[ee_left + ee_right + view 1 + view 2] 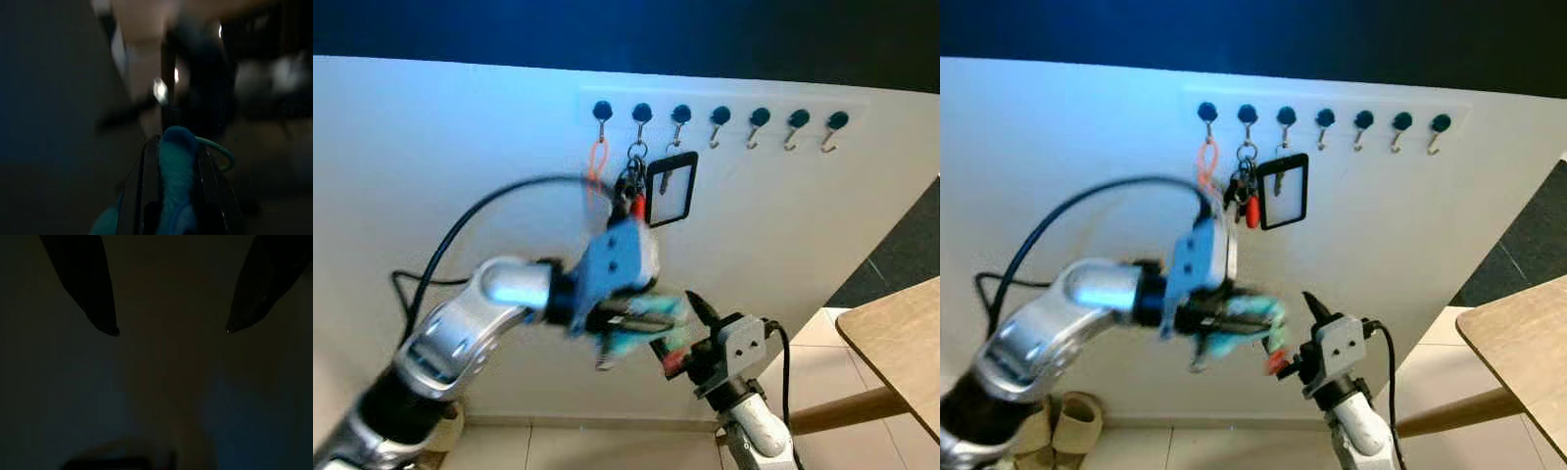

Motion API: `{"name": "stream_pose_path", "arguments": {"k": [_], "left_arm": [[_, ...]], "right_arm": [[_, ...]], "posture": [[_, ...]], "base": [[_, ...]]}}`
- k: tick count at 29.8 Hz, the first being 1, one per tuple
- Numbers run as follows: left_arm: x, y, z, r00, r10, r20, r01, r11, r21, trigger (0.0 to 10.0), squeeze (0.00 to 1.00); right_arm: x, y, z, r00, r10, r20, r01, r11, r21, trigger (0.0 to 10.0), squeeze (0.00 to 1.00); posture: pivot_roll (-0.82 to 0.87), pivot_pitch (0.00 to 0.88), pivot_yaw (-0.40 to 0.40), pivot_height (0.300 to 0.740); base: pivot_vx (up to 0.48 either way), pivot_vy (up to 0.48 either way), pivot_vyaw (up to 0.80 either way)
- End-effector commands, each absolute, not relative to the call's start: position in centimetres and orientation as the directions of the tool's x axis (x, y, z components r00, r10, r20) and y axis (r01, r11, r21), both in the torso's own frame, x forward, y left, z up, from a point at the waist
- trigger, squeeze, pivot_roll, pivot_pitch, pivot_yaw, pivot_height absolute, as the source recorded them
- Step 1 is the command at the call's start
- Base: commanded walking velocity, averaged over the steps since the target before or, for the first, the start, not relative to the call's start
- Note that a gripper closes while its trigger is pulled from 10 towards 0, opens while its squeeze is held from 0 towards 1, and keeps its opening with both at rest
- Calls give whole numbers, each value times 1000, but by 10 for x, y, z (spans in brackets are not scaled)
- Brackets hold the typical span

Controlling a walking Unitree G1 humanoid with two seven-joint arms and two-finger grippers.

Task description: Hang keys on a hook

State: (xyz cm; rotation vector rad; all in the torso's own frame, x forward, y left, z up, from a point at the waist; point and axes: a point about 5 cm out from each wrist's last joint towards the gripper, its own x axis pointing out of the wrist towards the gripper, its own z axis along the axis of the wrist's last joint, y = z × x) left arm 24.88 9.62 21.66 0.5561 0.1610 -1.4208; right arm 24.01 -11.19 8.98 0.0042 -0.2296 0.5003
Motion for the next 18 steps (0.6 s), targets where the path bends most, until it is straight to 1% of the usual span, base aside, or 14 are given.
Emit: {"name": "stream_pose_path", "arguments": {"k": [1, 4, 5, 6, 7, 8, 9, 10, 11, 12, 14, 17, 18], "left_arm": [[243, 105, 207, 150, -830, -537, 968, 13, 251, 10000, 0], [242, 124, 187, 176, -720, -672, 975, 34, 219, 10000, 0], [243, 129, 181, 192, -687, -700, 975, 49, 218, 10000, 0], [243, 129, 181, 192, -687, -700, 975, 49, 218, 10000, 0], [243, 134, 176, 209, -657, -724, 972, 61, 226, 10000, 0], [247, 139, 171, 252, -622, -742, 965, 101, 243, 10000, 0], [250, 144, 166, 292, -599, -745, 955, 142, 260, 10000, 0], [255, 147, 162, 347, -578, -739, 938, 204, 280, 10000, 0], [258, 149, 160, 376, -571, -730, 927, 236, 292, 10000, 0], [258, 149, 160, 376, -571, -730, 927, 236, 292, 10000, 0], [270, 152, 150, 485, -529, -696, 873, 340, 350, 10000, 0], [272, 153, 145, 505, -520, -689, 861, 355, 363, 10000, 0], [273, 154, 138, 519, -512, -685, 852, 373, 367, 10000, 0]], "right_arm": [[238, -111, 83, 850, 497, 177, -496, 867, -52, 10000, 0], [236, -111, 79, 846, 510, 157, -508, 860, -55, 10000, 0], [235, -111, 78, 844, 515, 150, -513, 857, -58, 10000, 0], [235, -111, 78, 844, 515, 150, -513, 857, -58, 10000, 0], [234, -111, 77, 843, 519, 143, -516, 854, -61, 10000, 0], [233, -112, 76, 843, 520, 137, -516, 854, -63, 10000, 0], [232, -113, 75, 846, 516, 132, -513, 856, -60, 10000, 0], [232, -115, 74, 852, 508, 128, -506, 861, -51, 10000, 0], [232, -115, 74, 856, 502, 126, -501, 864, -41, 10000, 0], [232, -115, 74, 856, 502, 126, -501, 864, -41, 10000, 0], [232, -116, 71, 863, 495, 105, -500, 866, 26, 10000, 0], [232, -114, 69, 859, 505, 88, -510, 858, 55, 10000, 0], [230, -114, 65, 840, 541, 51, -542, 840, 15, 10000, 0]], "posture": [[82, 76, -60, 740], [80, 76, -60, 740], [80, 76, -60, 740], [80, 76, -60, 740], [78, 74, -59, 740], [78, 72, -60, 740], [78, 72, -60, 740], [79, 71, -61, 740], [79, 71, -61, 740], [79, 71, -61, 740], [77, 68, -60, 740], [76, 65, -60, 740], [71, 66, -57, 740]], "base": [[0, 0, 0], [0, 0, 0], [0, 0, 0], [0, 0, 0], [0, 0, 0], [0, 0, 0], [0, 0, 0], [0, 0, 0], [0, 0, 0], [0, 0, 0], [0, 0, 0], [0, 0, 0], [0, 0, 0]]}}
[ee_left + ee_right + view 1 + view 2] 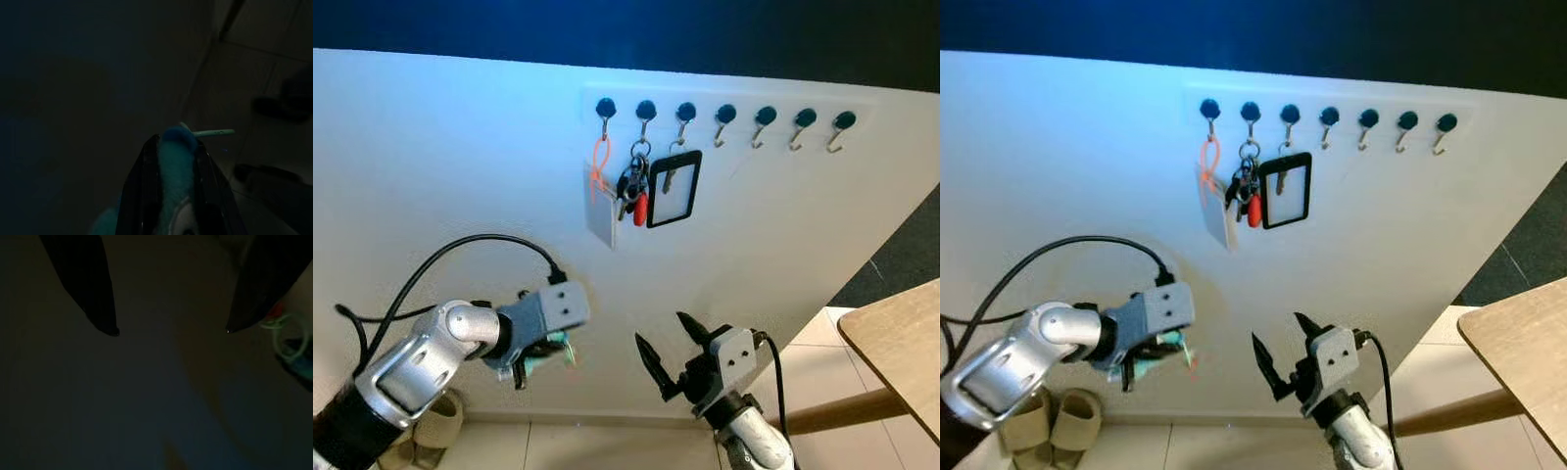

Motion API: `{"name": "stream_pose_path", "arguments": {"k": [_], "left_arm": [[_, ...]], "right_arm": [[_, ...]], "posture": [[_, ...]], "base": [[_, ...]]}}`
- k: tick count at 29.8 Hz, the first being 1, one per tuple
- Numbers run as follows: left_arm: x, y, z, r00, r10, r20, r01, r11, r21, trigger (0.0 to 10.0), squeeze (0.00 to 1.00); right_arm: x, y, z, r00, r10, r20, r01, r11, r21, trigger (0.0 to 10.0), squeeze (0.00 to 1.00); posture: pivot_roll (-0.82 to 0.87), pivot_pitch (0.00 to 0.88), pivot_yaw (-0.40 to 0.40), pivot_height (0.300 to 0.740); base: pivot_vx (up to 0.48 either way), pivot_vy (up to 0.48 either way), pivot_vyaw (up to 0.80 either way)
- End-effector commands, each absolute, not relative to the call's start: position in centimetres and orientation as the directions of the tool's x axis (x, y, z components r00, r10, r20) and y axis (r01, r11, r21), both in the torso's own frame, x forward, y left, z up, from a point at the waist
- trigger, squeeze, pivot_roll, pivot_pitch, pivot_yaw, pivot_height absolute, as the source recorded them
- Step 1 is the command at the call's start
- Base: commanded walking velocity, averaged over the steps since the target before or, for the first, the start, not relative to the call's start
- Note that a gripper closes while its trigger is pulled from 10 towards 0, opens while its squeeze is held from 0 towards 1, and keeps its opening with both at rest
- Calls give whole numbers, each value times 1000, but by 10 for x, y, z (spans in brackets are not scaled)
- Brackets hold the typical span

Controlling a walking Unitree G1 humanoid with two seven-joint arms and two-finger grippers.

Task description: Hang keys on a hook

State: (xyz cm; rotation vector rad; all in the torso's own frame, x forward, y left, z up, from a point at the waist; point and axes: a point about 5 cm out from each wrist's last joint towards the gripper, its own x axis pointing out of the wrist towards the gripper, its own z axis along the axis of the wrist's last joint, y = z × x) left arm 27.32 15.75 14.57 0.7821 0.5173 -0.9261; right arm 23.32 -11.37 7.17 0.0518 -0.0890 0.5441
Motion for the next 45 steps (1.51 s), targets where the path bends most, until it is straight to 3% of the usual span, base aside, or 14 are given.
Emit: {"name": "stream_pose_path", "arguments": {"k": [1, 4, 6, 8, 10, 11, 13, 21, 30, 38, 39, 43, 44, 45], "left_arm": [[273, 154, 136, 526, -506, -683, 847, 381, 370, 10000, 0], [275, 156, 132, 553, -490, -674, 829, 407, 384, 10000, 0], [278, 157, 132, 581, -480, -657, 806, 450, 384, 10000, 0], [283, 156, 134, 625, -476, -619, 767, 521, 374, 10000, 0], [284, 155, 133, 637, -473, -608, 753, 551, 360, 10000, 0], [284, 152, 133, 640, -484, -596, 742, 589, 319, 10000, 0], [282, 149, 131, 633, -500, -591, 740, 616, 270, 10000, 0], [282, 138, 129, 669, -532, -519, 699, 688, 196, 10000, 0], [289, 122, 128, 772, -487, -408, 592, 784, 186, 10000, 0], [285, 114, 127, 763, -505, -403, 606, 776, 174, 10000, 0], [284, 113, 127, 763, -510, -398, 608, 775, 173, 10000, 0], [283, 113, 127, 762, -513, -395, 610, 773, 173, 10000, 0], [283, 111, 129, 762, -523, -381, 615, 769, 175, 10000, 0], [283, 111, 129, 762, -523, -381, 615, 769, 175, 10000, 0]], "right_arm": [[229, -114, 62, 831, 555, 32, -555, 832, -13, 10000, 0], [226, -115, 57, 813, 582, -6, -581, 812, -51, 10000, 0], [227, -115, 54, 831, 555, -23, -555, 832, 24, 10000, 0], [231, -114, 52, 861, 507, -45, -485, 844, 230, 10000, 0], [233, -113, 52, 860, 506, -63, -461, 825, 327, 10000, 0], [239, -116, 51, 871, 483, -88, -395, 796, 459, 10000, 0], [242, -116, 50, 869, 483, -109, -346, 749, 565, 10000, 0], [241, -98, 44, 761, 620, -191, -252, 553, 794, 10000, 0], [251, -78, 45, 660, 710, -244, -183, 467, 865, 10000, 0], [260, -77, 58, 690, 707, -155, -198, 390, 899, 10000, 0], [263, -80, 62, 721, 685, -106, -166, 319, 933, 10000, 0], [264, -82, 63, 733, 675, -87, -152, 287, 946, 10000, 0], [265, -85, 65, 748, 661, -59, -110, 212, 971, 10000, 0], [265, -85, 65, 748, 661, -59, -110, 212, 971, 10000, 0]], "posture": [[71, 65, -57, 740], [71, 69, -59, 740], [71, 69, -58, 740], [72, 74, -59, 740], [71, 75, -57, 740], [72, 77, -57, 740], [74, 78, -58, 740], [78, 81, -56, 740], [88, 86, -61, 740], [93, 89, -65, 740], [92, 91, -65, 740], [92, 91, -65, 740], [91, 92, -63, 740], [91, 92, -63, 740]], "base": [[0, 0, 0], [0, 0, 0], [0, 0, 0], [0, 0, 0], [0, 0, 0], [0, 0, 0], [0, 0, 0], [0, 0, 0], [0, 0, 0], [0, 0, 0], [0, 0, 0], [0, 0, 0], [0, 0, 0], [0, 0, 0]]}}
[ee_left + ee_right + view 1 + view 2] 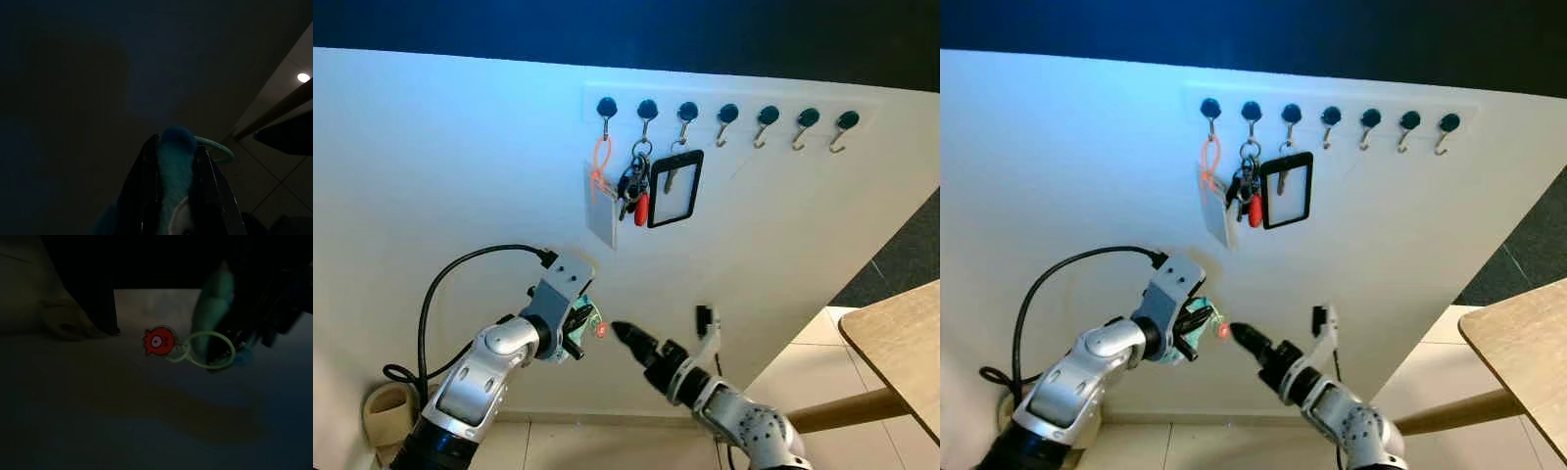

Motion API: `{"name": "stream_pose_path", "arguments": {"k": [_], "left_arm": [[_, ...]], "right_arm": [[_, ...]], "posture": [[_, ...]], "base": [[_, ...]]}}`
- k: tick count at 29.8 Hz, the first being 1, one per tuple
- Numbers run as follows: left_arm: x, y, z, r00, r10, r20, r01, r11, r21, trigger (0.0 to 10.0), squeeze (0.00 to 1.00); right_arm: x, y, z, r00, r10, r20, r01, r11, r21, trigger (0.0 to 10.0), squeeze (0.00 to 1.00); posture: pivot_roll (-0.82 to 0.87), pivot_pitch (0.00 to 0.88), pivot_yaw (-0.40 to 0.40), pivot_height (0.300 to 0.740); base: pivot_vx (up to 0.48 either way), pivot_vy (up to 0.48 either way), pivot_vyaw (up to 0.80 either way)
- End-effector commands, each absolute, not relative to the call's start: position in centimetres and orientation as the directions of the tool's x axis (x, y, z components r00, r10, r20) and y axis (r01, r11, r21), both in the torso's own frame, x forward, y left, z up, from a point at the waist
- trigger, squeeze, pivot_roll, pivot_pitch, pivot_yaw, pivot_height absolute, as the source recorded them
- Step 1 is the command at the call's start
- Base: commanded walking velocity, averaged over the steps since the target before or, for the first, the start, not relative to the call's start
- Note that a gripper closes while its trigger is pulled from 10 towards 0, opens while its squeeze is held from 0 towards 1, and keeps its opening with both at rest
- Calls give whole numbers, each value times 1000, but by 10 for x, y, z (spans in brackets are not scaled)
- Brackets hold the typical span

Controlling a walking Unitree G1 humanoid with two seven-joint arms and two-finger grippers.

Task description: Hang keys on a hook

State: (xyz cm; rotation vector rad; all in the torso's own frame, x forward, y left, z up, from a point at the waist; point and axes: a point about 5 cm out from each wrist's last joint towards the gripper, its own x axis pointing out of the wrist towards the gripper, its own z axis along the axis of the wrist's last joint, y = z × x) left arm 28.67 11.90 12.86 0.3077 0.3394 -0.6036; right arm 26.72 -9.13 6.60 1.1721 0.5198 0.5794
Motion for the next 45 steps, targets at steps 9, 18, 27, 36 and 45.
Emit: {"name": "stream_pose_path", "arguments": {"k": [9, 18, 27, 36, 45], "left_arm": [[282, 100, 135, 761, -555, -335, 630, 755, 180, 10000, 0], [280, 85, 147, 733, -624, -271, 676, 711, 192, 10000, 0], [277, 71, 149, 691, -683, -236, 723, 665, 189, 10000, 0], [282, 67, 147, 709, -671, -218, 705, 671, 228, 10000, 0], [296, 72, 146, 787, -582, -203, 616, 728, 300, 10000, 0]], "right_arm": [[267, -85, 65, 759, 651, -11, -21, 42, 999, 10000, 0], [267, -75, 60, 728, 683, -55, 92, -18, 996, 10000, 0], [270, -70, 62, 725, 687, -52, 118, -49, 992, 10000, 0], [276, -74, 74, 751, 660, 22, 91, -136, 986, 10000, 0], [276, -78, 82, 763, 640, 94, 61, -215, 975, 10000, 0]], "posture": [[92, 93, -61, 740], [94, 95, -62, 740], [95, 93, -63, 740], [88, 91, -61, 740], [81, 82, -54, 740]], "base": [[0, 0, 0], [0, 0, 0], [0, 0, 0], [0, 0, 0], [0, 0, 0]]}}
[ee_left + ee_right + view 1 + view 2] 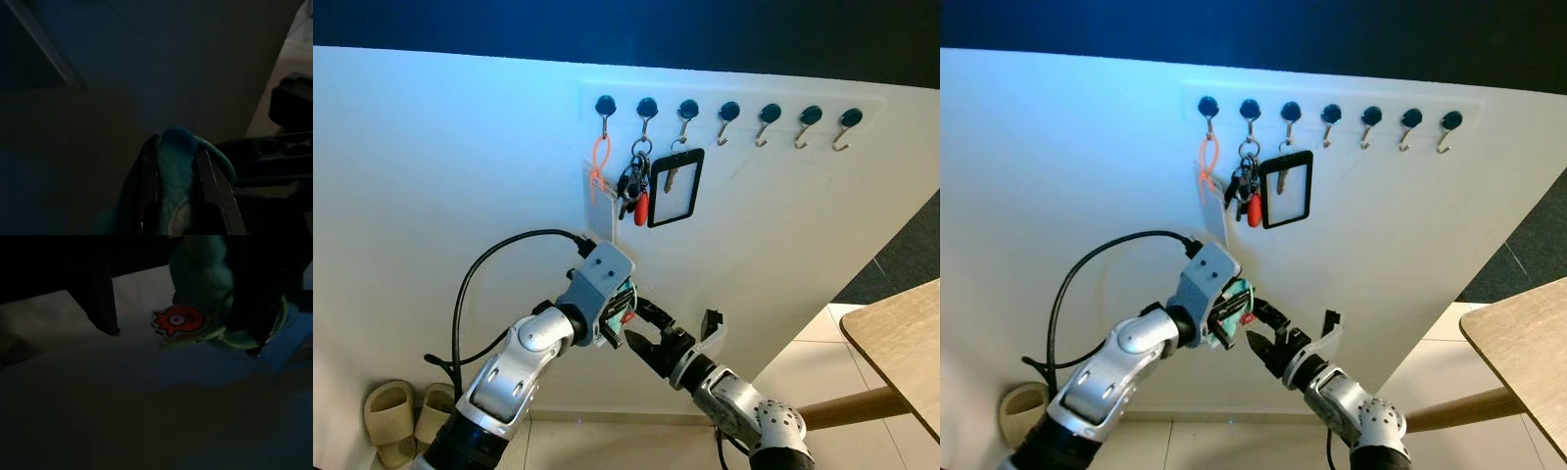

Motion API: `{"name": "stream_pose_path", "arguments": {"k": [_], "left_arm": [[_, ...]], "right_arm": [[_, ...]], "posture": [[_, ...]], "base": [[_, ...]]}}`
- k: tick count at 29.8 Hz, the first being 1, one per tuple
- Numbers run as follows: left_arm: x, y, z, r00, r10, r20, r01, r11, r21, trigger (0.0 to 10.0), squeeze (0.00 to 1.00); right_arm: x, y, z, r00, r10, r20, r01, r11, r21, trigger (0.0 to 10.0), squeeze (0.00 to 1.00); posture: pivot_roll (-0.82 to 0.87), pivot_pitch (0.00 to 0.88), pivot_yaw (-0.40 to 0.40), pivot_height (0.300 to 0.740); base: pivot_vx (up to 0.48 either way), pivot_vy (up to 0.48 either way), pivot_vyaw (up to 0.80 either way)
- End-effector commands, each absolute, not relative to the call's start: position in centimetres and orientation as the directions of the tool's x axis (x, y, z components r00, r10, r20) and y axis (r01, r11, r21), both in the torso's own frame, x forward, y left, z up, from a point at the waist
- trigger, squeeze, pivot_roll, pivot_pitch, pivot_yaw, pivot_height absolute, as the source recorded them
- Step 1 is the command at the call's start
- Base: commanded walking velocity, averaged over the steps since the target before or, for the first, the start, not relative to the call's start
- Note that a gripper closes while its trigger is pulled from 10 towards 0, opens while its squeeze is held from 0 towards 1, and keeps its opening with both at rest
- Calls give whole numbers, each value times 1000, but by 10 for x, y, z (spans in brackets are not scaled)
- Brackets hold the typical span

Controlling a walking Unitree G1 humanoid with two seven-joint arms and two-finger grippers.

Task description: Hang keys on a hook

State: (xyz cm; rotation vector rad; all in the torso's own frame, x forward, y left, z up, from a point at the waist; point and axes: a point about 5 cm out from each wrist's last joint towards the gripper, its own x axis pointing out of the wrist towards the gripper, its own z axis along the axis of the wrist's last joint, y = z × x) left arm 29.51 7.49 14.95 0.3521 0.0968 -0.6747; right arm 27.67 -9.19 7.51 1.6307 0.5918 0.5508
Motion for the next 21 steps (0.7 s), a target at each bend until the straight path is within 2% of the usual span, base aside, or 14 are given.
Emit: {"name": "stream_pose_path", "arguments": {"k": [1, 4, 8, 16, 21], "left_arm": [[296, 72, 146, 787, -582, -203, 616, 728, 300, 10000, 0], [303, 79, 145, 832, -512, -211, 554, 761, 338, 10000, 0], [304, 81, 145, 838, -503, -210, 545, 766, 342, 10000, 0], [290, 69, 141, 770, -597, -226, 637, 699, 324, 10000, 0], [285, 63, 141, 755, -616, -224, 654, 686, 320, 10000, 0]], "right_arm": [[276, -78, 82, 763, 640, 94, 61, -215, 975, 10000, 0], [276, -79, 85, 764, 634, 120, 45, -238, 970, 10000, 0], [275, -80, 86, 761, 635, 133, 41, -252, 967, 10000, 0], [278, -84, 85, 790, 598, 134, 50, -280, 959, 10000, 0], [280, -86, 83, 806, 579, 126, 66, -299, 952, 10000, 0]], "posture": [[81, 82, -54, 740], [80, 78, -53, 740], [82, 73, -54, 740], [86, 69, -54, 740], [90, 68, -54, 740]], "base": [[0, 0, 0], [0, 0, 0], [0, 0, 0], [0, 0, 0], [0, 0, 0]]}}
